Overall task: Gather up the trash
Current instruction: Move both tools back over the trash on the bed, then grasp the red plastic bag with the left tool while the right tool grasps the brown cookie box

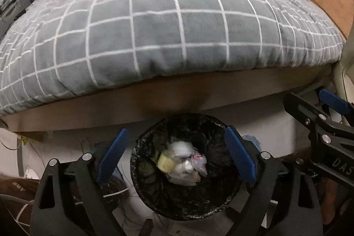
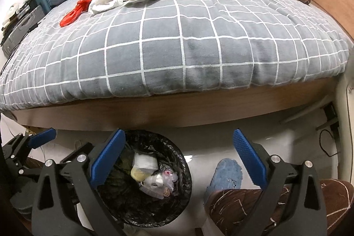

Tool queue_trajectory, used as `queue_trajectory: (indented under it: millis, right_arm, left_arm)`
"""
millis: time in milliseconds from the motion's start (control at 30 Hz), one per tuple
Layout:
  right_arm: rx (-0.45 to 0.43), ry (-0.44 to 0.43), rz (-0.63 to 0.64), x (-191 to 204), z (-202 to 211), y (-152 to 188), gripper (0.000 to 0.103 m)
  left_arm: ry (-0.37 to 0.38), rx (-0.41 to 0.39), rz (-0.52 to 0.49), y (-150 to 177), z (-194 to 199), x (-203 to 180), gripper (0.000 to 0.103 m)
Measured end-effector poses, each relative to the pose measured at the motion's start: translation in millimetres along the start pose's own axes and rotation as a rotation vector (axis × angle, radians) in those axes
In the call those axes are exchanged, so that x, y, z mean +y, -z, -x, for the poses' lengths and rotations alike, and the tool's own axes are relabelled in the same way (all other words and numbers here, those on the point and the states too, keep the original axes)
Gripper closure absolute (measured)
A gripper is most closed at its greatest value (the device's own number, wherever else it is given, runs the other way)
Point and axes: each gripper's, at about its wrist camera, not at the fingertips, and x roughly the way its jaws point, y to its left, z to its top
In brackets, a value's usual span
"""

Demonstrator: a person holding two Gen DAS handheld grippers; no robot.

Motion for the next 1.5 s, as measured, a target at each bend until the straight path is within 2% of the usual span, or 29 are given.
queue_trajectory:
  millis: [167, 533, 667, 833, 1033, 1300, 1500]
  right_arm:
    - [-0.041, 0.001, 0.005, 0.5, 6.0, -10.6, 0.009]
    - [-0.149, 0.026, 0.024, -7.1, 10.1, -47.7, 0.009]
    - [-0.179, 0.004, 0.024, -5.5, 5.9, -66.6, 0.009]
    - [-0.214, -0.018, 0.036, -0.3, 0.6, -91.8, 0.009]
    - [-0.249, -0.031, 0.035, 4.5, -3.0, -122.8, 0.009]
    - [-0.303, -0.052, 0.044, 10.9, -5.4, -168.7, 0.009]
    - [-0.299, -0.026, 0.073, 14.7, -21.7, -189.6, 0.009]
  left_arm:
    - [-0.028, -0.059, 0.020, -18.6, 12.0, 13.5, 0.006]
    - [-0.048, -0.147, 0.078, -38.3, 22.1, 48.0, 0.006]
    - [-0.075, -0.191, 0.071, -53.7, 25.3, 58.5, 0.006]
    - [-0.072, -0.237, 0.119, -79.4, 28.9, 76.3, 0.006]
    - [-0.095, -0.297, 0.128, -113.2, 35.3, 87.0, 0.006]
    - [-0.091, -0.333, 0.142, -144.4, 40.4, 98.3, 0.006]
    - [-0.093, -0.340, 0.146, -167.4, 33.2, 108.3, 0.006]
